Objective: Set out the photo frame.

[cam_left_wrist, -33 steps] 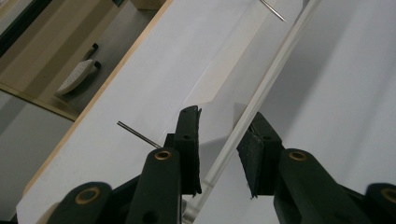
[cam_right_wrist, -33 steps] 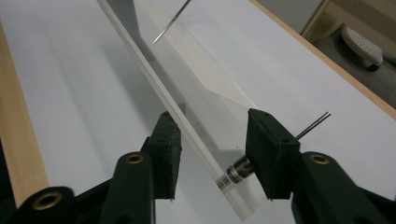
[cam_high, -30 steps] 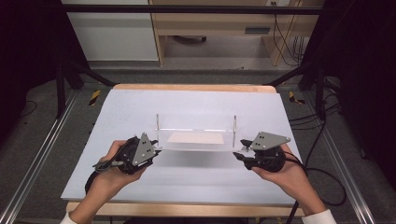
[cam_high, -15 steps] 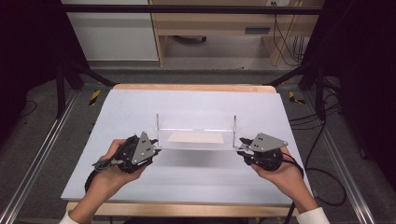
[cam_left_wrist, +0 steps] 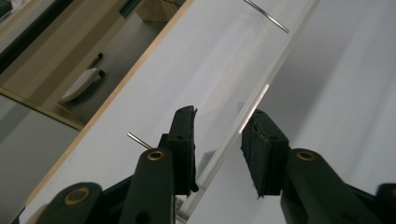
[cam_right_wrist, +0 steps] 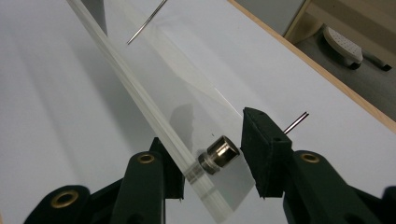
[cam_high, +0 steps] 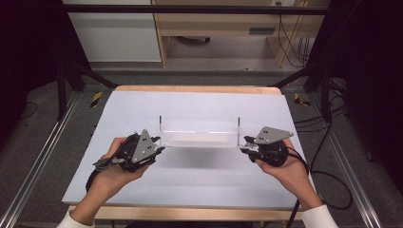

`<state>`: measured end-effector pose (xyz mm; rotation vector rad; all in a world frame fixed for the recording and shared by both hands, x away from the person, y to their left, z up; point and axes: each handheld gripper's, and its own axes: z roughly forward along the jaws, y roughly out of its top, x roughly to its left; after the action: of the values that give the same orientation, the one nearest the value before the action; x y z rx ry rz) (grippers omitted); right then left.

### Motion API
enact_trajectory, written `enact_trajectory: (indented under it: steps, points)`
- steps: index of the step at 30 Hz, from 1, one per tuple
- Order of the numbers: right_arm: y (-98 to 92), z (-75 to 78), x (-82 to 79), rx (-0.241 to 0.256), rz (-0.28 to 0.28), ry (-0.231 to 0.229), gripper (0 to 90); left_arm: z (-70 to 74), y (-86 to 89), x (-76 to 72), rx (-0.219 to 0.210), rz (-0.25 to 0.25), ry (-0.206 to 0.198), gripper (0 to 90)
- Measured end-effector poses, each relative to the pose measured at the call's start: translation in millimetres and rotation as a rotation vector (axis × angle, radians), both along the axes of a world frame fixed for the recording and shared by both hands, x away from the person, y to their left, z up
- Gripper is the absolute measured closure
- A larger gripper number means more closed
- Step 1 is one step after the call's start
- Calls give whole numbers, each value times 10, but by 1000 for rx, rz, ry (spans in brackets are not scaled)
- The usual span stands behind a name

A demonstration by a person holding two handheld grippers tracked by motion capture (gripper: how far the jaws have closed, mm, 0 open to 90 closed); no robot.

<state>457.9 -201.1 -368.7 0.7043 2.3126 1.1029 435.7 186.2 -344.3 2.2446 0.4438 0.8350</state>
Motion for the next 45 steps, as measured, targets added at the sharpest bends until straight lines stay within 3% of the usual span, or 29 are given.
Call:
enact_trajectory:
  steps: [4,6,7,8,11,17,22,28,31,34,36,42,45]
  points:
    - [-6,45,54,6,0,3,613,93,60,-31,-90,12,-53,479]
    - [-8,70,81,9,-3,5,612,153,100,-54,-165,32,-76,400]
    - [-9,81,95,10,-2,6,611,153,100,-54,-165,32,-76,373]
    - [-11,90,108,12,-2,6,611,218,154,-80,-229,52,-100,353]
    - [-13,114,139,16,-3,7,607,291,241,-113,-295,86,-121,308]
    - [-19,150,197,35,-10,5,599,282,432,-110,-363,152,-89,267]
    - [-23,178,242,46,-17,2,592,168,611,-84,-401,209,-53,220]
    - [-26,206,288,54,-25,-1,586,5,768,-16,-430,245,-14,208]
    - [-27,219,315,62,-30,-3,582,-119,826,30,-439,271,44,200]
    - [-33,233,347,73,-35,-4,577,-245,862,85,-418,300,63,197]
    - [-36,245,375,82,-37,-6,574,-345,877,124,-382,317,71,193]
    - [-59,265,459,125,-41,-13,561,-614,905,209,-338,344,134,190]
    - [-66,274,497,141,-43,-16,557,-722,913,234,-311,358,143,187]
